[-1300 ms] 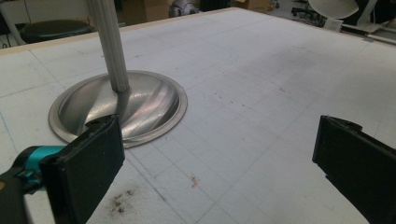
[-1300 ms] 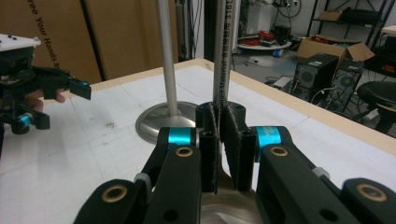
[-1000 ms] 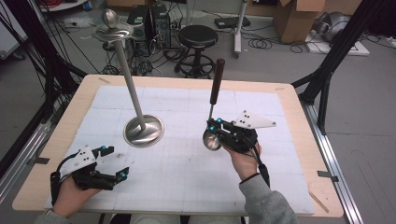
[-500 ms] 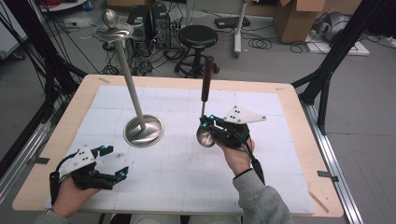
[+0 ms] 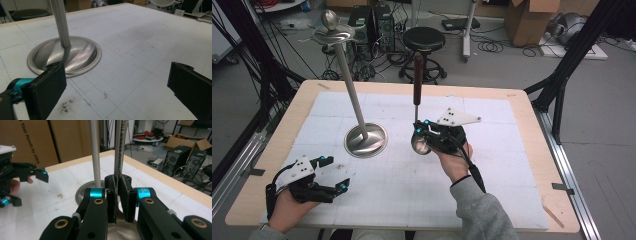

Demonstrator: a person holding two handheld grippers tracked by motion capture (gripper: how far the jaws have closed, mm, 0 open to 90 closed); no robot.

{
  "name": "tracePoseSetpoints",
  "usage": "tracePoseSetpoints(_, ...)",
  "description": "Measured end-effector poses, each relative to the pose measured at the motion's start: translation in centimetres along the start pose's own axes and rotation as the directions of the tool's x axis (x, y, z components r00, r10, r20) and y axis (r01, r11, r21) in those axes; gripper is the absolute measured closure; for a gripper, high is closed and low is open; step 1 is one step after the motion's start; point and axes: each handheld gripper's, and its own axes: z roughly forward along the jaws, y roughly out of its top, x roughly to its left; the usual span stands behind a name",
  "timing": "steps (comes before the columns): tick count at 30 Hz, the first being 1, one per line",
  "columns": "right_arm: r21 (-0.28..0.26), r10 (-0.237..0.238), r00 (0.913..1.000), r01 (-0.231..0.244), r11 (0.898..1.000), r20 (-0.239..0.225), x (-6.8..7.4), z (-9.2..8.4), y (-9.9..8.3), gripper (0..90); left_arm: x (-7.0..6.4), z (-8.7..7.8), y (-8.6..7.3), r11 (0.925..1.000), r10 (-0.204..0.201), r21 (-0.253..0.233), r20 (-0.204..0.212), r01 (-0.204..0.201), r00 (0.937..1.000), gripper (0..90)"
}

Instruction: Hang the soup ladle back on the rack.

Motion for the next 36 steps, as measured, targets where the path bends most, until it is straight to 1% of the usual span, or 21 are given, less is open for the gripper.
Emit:
tracePoseSetpoints(4, 0.0, -0.006, 1.0, 0.006, 1.0, 0.005, 0.1, 0.4, 0.4, 84.5, 0.0, 0.0, 0.0, 1.0, -0.004, -0.006, 0.0, 0.004, 1.0, 2.7)
tracePoseSetpoints(5, 0.007, -0.007, 0.9999, 0.007, 1.0, 0.011, 0.1, 0.7, 0.7, 84.5, 0.0, 0.0, 0.0, 1.0, -0.004, -0.005, 0.001, 0.004, 1.0, 2.7)
tracePoseSetpoints(12, 0.012, -0.016, 0.9997, 0.016, 1.0, 0.019, 0.4, 1.5, 1.3, 84.5, 0.0, 0.0, 0.0, 1.0, -0.002, -0.004, 0.001, 0.002, 1.0, 2.7)
tracePoseSetpoints(15, 0.009, -0.017, 0.9997, 0.016, 1.0, 0.02, 0.5, 1.8, 1.6, 84.5, -0.1, 0.0, 0.0, 1.0, -0.005, -0.005, 0.0, 0.005, 1.0, 2.7)
tracePoseSetpoints(18, 0.021, -0.003, 0.9998, 0.003, 1.0, 0.021, 0.6, 2.1, 1.9, 84.5, 0.0, 0.0, 0.0, 1.0, -0.003, -0.001, 0.002, 0.003, 1.0, 2.7)
tracePoseSetpoints(22, 0.024, -0.013, 0.9995, 0.012, 1.0, 0.029, 0.8, 2.6, 2.0, 84.5, 0.0, 0.0, 0.0, 1.0, -0.004, -0.005, 0.004, 0.004, 1.0, 2.7)
tracePoseSetpoints(28, 0.032, -0.013, 0.9995, 0.012, 0.999, 0.031, 0.8, 3.1, 2.1, 84.5, 0.0, -0.1, 0.1, 0.9999, -0.006, -0.01, 0.006, 0.006, 1.0, 2.7)
tracePoseSetpoints(32, 0.028, -0.012, 0.9995, 0.011, 1.0, 0.03, 0.7, 3.3, 2.2, 84.5, -0.1, -0.1, 0.1, 0.9999, -0.002, -0.013, 0.011, 0.002, 0.9999, 2.7)
tracePoseSetpoints(36, 0.028, -0.017, 0.9995, 0.017, 0.999, 0.027, 0.8, 3.6, 2.6, 84.5, -0.1, -0.1, 0.2, 0.9997, 0.003, -0.023, 0.004, -0.003, 1.0, 2.7)
